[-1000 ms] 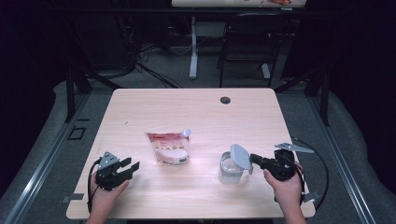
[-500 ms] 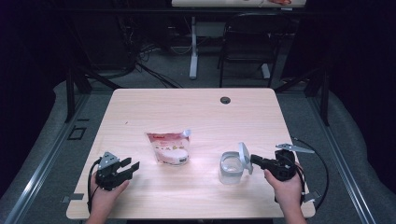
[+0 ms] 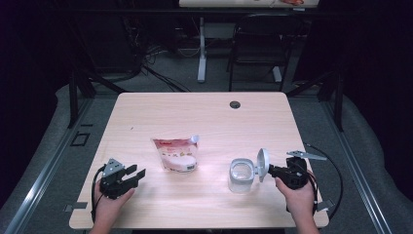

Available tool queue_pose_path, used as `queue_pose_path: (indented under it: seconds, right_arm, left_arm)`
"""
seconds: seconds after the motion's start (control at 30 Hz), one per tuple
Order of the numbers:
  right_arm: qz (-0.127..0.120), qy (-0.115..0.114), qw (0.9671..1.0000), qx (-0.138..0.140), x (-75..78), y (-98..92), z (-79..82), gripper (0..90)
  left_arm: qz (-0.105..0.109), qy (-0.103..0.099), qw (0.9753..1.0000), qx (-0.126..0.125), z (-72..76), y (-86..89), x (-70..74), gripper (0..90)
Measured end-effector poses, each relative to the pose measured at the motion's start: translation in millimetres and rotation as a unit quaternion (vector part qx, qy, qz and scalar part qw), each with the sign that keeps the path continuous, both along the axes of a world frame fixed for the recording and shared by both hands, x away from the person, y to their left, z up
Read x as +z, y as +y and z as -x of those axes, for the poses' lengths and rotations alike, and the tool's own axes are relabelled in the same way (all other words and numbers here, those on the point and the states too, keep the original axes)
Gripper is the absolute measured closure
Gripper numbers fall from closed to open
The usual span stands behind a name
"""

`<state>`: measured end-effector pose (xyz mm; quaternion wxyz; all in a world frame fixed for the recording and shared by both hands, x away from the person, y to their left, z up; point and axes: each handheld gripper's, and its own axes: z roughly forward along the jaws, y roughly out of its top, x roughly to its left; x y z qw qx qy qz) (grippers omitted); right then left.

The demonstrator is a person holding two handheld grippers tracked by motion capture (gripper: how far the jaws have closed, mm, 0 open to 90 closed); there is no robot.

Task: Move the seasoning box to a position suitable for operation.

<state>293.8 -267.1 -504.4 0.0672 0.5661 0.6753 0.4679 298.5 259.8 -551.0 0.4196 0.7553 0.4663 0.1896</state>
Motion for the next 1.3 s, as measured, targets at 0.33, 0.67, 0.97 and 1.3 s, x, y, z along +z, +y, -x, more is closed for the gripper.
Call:
queue_pose_path:
  seconds: [0.33,0.67,0.97,1.3]
  right_arm:
    - [-0.001,0.0,1.0,0.0,-1.7,0.2,-0.1,90.0]
    - [0.014,-0.003,0.9999,-0.006,-5.3,-1.6,0.9,88.8]
    - [0.029,-0.01,0.9994,-0.013,-11.6,-9.7,5.8,82.9]
    - [0.087,-0.046,0.9951,0.009,-23.5,-9.3,17.4,69.7]
  left_arm:
    - [0.001,0.0,1.0,0.0,0.0,0.0,-0.1,56.3]
    - [0.0,0.003,1.0,-0.004,0.2,0.4,0.1,56.0]
    - [0.005,0.001,1.0,-0.007,0.3,0.5,0.0,55.8]
    - [0.002,0.0,0.9999,-0.017,1.0,0.3,0.7,55.2]
